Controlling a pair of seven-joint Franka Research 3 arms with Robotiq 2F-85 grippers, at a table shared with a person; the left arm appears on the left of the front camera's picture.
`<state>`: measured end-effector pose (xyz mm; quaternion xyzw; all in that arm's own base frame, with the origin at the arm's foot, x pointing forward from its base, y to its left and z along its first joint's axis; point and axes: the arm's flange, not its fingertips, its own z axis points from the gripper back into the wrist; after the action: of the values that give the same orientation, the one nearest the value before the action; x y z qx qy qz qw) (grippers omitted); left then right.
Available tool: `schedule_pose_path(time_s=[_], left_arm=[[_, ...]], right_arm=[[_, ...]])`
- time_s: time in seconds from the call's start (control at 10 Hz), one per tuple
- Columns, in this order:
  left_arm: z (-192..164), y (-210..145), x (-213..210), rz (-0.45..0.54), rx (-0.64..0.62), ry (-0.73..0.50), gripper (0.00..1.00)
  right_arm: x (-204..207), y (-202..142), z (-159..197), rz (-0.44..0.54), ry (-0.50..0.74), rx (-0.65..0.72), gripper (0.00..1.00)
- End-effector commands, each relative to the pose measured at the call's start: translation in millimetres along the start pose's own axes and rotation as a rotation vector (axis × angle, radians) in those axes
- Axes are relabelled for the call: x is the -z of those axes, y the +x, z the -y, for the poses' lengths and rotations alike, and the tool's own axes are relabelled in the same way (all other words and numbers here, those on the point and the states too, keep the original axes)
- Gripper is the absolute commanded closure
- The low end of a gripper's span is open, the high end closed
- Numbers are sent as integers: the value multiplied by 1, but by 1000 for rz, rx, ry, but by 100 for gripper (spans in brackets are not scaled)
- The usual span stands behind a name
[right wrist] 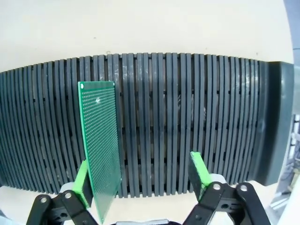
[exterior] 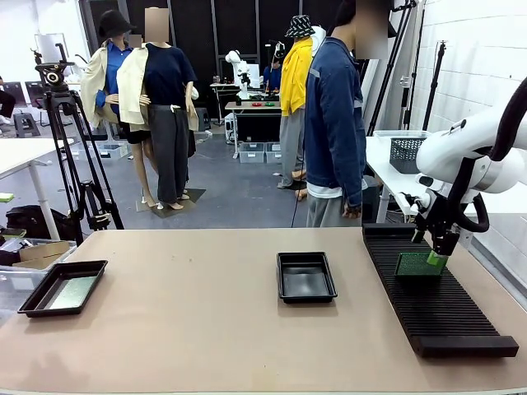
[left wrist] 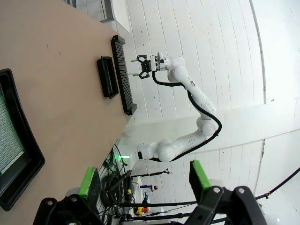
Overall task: Inspect and transfer BCBs to ESD trays.
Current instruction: Pick up the Blank PCB from the PCB Rack and place it in the right ESD tray.
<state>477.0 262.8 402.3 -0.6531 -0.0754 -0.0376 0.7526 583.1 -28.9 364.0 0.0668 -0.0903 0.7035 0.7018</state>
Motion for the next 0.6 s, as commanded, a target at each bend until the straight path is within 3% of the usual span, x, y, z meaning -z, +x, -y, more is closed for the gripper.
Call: schedule_pose_path(time_s=[0.0,0.1,0.5], left_arm=[[1,-2,0,-1,-1,5,0],[1,-2,0,-1,-1,5,0],[1,-2,0,-1,-1,5,0]], right_arm=[[-2,4,6,-17,19,14,11],[-3,3,6,-26,38,1,23],[-2,4,5,-37,36,5,92]])
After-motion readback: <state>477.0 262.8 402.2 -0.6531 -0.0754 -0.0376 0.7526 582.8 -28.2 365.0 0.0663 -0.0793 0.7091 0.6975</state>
